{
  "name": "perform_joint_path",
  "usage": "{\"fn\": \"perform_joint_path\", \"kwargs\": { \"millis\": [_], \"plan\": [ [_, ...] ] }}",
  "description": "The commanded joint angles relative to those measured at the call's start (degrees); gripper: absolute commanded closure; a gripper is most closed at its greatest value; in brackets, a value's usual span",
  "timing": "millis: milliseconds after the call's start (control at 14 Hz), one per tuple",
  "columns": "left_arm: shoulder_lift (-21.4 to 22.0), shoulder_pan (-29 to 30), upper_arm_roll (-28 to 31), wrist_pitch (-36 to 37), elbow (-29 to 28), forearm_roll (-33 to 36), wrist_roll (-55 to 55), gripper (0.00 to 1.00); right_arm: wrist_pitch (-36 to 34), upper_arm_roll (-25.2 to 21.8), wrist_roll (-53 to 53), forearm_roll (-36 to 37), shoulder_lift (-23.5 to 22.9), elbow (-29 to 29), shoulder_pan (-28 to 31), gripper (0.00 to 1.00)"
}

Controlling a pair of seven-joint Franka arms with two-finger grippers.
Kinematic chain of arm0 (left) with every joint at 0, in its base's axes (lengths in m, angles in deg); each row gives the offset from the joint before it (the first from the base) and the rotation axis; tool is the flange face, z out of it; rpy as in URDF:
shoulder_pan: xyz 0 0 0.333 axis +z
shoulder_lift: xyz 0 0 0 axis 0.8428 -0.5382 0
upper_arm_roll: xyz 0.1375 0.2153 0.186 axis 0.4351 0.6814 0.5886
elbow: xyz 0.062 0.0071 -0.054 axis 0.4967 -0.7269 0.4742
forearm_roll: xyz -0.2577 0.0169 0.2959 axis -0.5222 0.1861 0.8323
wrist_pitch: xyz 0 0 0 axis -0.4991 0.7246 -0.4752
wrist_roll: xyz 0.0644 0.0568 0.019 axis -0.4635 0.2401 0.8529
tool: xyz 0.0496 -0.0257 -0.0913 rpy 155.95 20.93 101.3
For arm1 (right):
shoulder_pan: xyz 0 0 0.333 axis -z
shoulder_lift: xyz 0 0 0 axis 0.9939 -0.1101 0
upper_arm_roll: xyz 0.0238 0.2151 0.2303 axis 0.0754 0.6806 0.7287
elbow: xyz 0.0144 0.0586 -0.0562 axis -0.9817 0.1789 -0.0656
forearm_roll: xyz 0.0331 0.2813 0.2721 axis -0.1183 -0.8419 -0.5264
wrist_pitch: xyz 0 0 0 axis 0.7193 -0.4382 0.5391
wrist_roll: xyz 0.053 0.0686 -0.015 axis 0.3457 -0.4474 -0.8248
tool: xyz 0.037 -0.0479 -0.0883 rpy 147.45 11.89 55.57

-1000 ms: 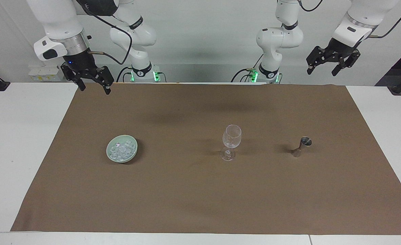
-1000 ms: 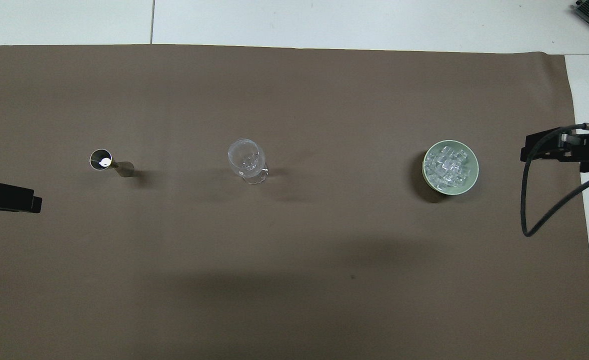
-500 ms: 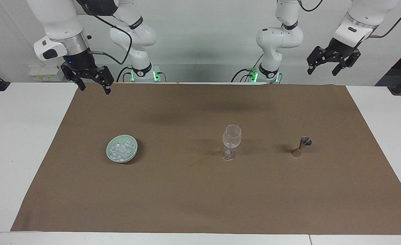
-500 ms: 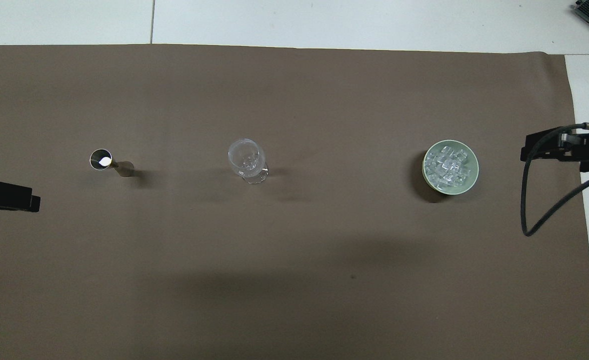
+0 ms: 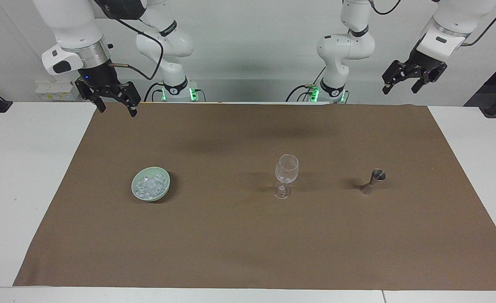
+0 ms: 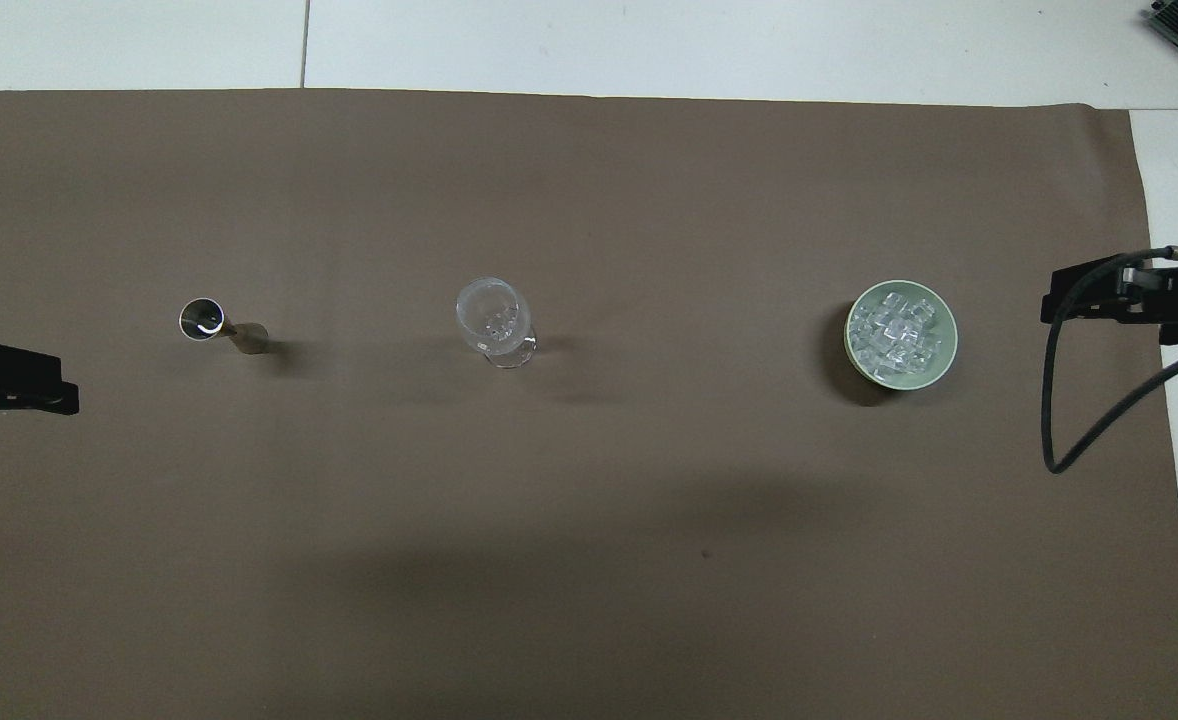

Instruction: Pour wine and add ice with both arms

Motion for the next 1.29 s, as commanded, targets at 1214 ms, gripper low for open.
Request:
{"fn": "perform_joint_path", "kwargs": {
  "millis": [1214],
  "plan": [
    [-9.4, 15.5, -0.2, -11.2, -3.1, -20.4, 23.1, 0.00, -0.6, 0.3, 0.3, -1.3, 0.1, -0.1, 0.5, 0.00]
  ]
}}
